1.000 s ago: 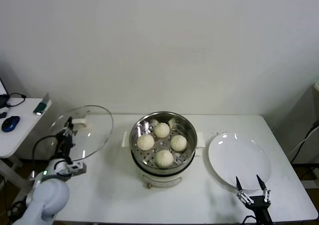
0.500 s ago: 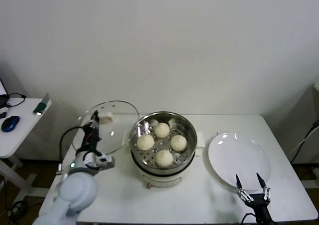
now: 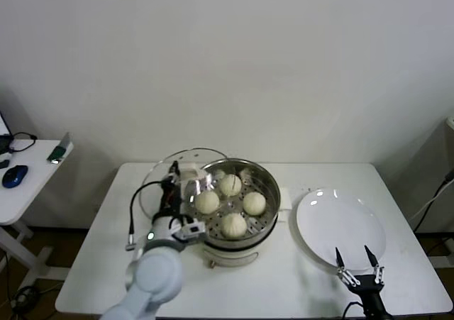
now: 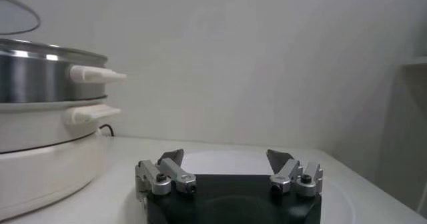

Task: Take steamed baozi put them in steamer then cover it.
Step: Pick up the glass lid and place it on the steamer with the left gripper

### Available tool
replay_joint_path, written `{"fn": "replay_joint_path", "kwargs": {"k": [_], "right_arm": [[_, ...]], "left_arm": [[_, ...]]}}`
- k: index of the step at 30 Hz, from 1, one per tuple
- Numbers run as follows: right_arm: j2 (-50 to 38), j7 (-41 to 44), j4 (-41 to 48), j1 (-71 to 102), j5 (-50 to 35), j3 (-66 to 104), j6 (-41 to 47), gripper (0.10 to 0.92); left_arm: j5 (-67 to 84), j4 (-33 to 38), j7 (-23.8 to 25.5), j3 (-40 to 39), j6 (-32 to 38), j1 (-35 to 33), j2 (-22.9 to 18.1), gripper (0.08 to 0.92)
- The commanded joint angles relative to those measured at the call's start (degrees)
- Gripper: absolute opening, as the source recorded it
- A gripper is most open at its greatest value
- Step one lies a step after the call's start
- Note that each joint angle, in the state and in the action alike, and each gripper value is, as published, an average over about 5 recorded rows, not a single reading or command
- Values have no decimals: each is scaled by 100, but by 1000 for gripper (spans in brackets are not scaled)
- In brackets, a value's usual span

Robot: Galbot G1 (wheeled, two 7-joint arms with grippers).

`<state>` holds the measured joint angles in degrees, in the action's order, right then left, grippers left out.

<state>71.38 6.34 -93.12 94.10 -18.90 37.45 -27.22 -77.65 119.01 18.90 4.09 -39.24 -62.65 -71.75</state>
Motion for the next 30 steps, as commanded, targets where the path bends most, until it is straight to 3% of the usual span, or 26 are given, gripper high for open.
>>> {"fn": "replay_joint_path", "kwargs": {"k": [1, 16, 30], "right_arm": [[-20, -13, 36, -24, -18, 16, -26, 823], [-37, -23, 105, -78, -46, 14, -98, 823], [-112, -56, 144, -20, -157, 45, -213, 823]], "left_arm": [[-1042, -210, 289, -709, -117, 177, -1091, 141], [-1715, -839, 141, -1132, 46, 226, -1928, 141], [-2161, -1180, -98, -940, 167, -116, -1980, 141]]}}
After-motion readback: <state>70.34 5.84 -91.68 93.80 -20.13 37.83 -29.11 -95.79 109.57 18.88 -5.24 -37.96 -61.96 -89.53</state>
